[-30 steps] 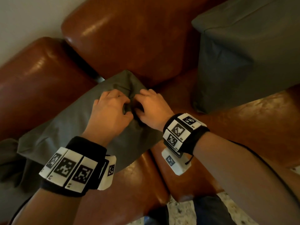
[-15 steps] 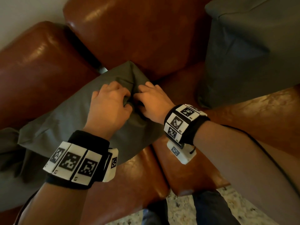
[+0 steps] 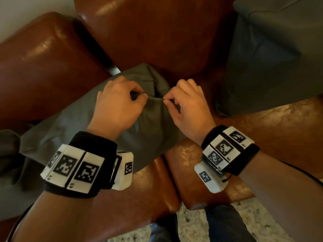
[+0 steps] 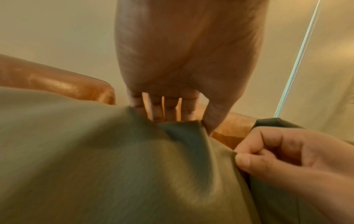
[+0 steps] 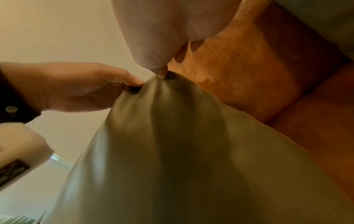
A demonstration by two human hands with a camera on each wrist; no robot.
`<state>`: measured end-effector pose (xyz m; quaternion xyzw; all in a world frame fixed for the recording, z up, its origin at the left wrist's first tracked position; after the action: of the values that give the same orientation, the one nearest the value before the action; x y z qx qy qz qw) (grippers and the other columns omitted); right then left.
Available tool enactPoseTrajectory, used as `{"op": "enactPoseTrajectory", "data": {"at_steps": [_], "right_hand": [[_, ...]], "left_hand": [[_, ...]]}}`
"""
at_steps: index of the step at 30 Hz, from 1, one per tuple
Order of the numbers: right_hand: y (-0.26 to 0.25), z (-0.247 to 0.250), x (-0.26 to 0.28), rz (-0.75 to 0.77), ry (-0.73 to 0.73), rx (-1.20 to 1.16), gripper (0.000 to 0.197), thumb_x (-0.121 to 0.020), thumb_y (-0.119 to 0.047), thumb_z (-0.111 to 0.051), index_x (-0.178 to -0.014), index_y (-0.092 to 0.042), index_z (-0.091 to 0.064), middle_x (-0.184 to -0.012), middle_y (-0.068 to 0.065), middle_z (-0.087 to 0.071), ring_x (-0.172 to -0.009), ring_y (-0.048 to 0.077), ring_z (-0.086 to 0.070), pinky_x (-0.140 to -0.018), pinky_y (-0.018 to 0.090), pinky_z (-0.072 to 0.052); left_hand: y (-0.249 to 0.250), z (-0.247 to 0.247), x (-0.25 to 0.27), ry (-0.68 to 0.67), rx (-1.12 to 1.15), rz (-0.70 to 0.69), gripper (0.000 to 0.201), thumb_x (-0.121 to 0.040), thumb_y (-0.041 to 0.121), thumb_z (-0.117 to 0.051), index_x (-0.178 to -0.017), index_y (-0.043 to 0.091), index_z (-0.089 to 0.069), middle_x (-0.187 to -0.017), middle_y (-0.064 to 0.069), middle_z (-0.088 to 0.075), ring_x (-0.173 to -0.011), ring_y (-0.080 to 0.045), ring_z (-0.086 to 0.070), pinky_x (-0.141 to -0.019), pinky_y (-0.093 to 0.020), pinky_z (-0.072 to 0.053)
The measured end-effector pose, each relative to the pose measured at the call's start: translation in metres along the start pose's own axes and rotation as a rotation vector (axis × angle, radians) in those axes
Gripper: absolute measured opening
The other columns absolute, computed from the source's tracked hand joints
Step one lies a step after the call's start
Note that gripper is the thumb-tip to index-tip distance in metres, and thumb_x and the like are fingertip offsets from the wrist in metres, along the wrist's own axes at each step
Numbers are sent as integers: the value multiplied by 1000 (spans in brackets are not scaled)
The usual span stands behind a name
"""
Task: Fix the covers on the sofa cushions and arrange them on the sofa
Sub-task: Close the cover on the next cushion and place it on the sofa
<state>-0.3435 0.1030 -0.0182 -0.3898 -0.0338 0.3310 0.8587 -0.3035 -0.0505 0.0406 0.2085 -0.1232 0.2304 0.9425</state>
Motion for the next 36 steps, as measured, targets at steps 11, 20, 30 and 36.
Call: {"op": "enactPoseTrajectory", "data": {"at_steps": [11, 20, 30, 36], "right_hand": [[4, 7, -14, -201, -107, -231, 26, -93, -32, -57, -77, -14, -67, -78, -5, -52, -74, 11, -50, -69, 27, -37], [-7, -8, -61, -729, -514, -458, 32, -83, -37, -72, -66, -15, -58, -57, -3, -50, -50, 9, -47, -46, 24, -31], [-25, 17, -89, -440, -409, -185, 16, -83, -29, -70, -88, -14, -70, -79, -2, -64, -85, 17, -64, -80, 36, -54], [-33, 24, -91, -207, -383, -94, 12, -90, -27, -62, -87, -21, -71, -89, -6, -67, -88, 10, -63, -86, 32, -52]], "left_hand": [[0, -7, 20, 355, 282, 251, 17, -93, 18, -54, -82, 16, -68, -97, 3, -63, -91, -19, -60, -78, -34, -48], [-5, -12, 11, 389, 655, 416, 18, -84, 17, -64, -70, 27, -68, -91, 4, -70, -94, -12, -65, -93, -39, -52], [16, 7, -6, 127, 225, 112, 15, -84, 24, -68, -97, 19, -63, -70, 8, -56, -61, -1, -49, -54, -15, -37], [15, 11, -12, 118, 189, 66, 6, -89, 15, -63, -95, 14, -66, -65, 5, -55, -52, 1, -49, -44, -6, -36]]}}
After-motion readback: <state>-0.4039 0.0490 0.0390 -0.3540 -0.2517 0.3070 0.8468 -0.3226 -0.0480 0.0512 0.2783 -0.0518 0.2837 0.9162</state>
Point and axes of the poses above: each hand's wrist, its own x-axis away from the middle knuckle, its own z-axis out of the back of the hand, y = z × x, the point moved 4 cm from there along -x, towards the middle knuckle
